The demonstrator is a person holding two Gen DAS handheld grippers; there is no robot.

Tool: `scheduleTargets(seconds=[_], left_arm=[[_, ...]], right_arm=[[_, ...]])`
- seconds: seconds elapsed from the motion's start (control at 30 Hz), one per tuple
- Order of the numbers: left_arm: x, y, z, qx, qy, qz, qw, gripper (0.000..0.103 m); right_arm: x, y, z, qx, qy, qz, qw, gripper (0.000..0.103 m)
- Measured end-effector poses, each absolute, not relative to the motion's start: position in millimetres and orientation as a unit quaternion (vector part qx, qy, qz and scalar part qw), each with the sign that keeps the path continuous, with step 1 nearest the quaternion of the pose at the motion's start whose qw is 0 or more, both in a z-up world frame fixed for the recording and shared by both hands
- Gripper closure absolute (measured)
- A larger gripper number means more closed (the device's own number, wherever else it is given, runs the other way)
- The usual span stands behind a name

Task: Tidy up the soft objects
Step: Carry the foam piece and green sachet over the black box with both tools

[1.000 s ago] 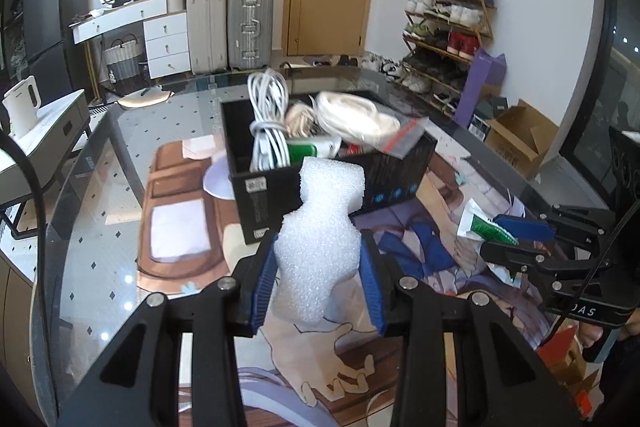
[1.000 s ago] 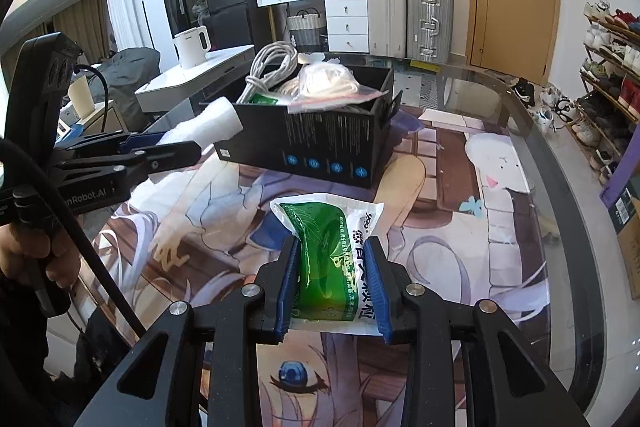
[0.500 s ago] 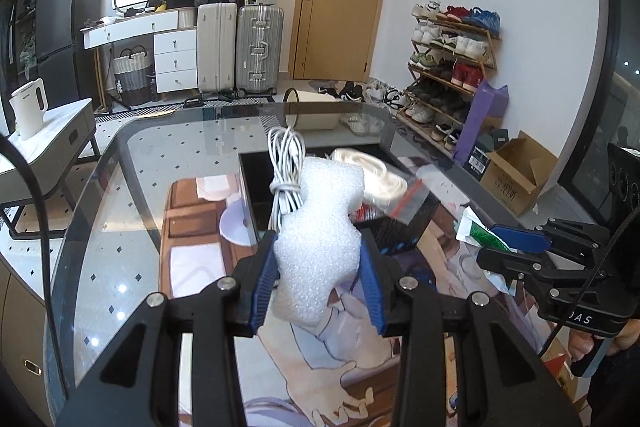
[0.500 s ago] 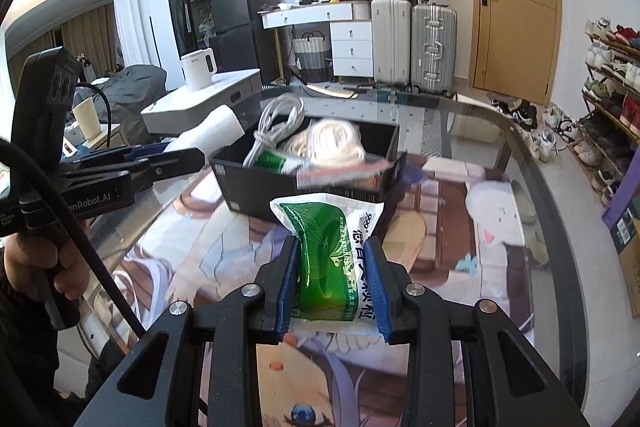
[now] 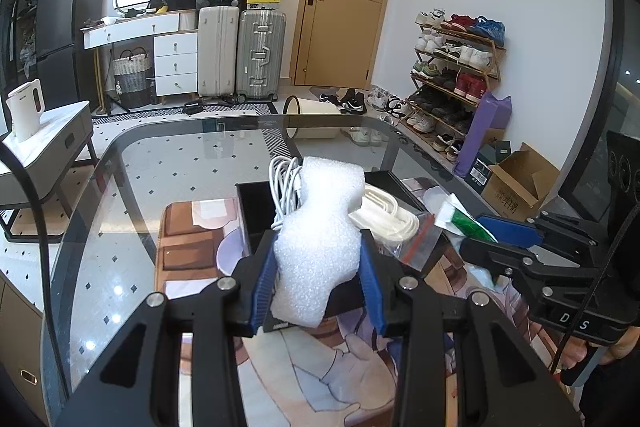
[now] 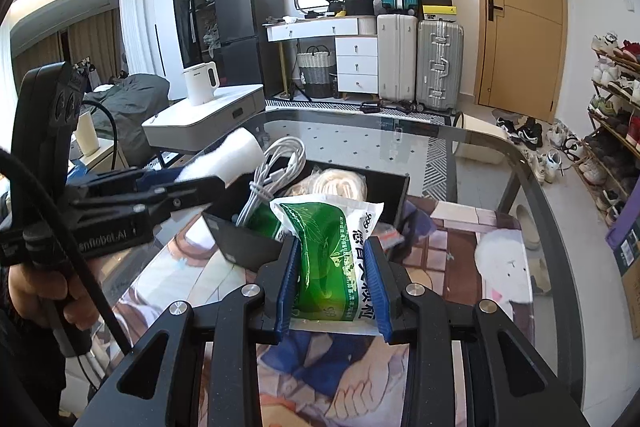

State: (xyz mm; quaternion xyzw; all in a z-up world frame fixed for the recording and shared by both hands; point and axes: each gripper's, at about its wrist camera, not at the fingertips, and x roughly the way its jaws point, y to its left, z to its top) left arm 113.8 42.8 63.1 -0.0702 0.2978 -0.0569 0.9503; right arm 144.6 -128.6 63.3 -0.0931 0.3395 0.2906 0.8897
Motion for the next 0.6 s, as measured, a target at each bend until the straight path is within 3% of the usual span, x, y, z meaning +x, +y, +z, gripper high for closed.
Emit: scheduleTargets(seconds=[0.6], left_arm=[[155, 35, 45, -0.078, 0.313, -0.06, 0.945, 0.065]], right_arm=[[216, -106, 54, -0.071, 0.349, 0.3, 0.885, 0.071]])
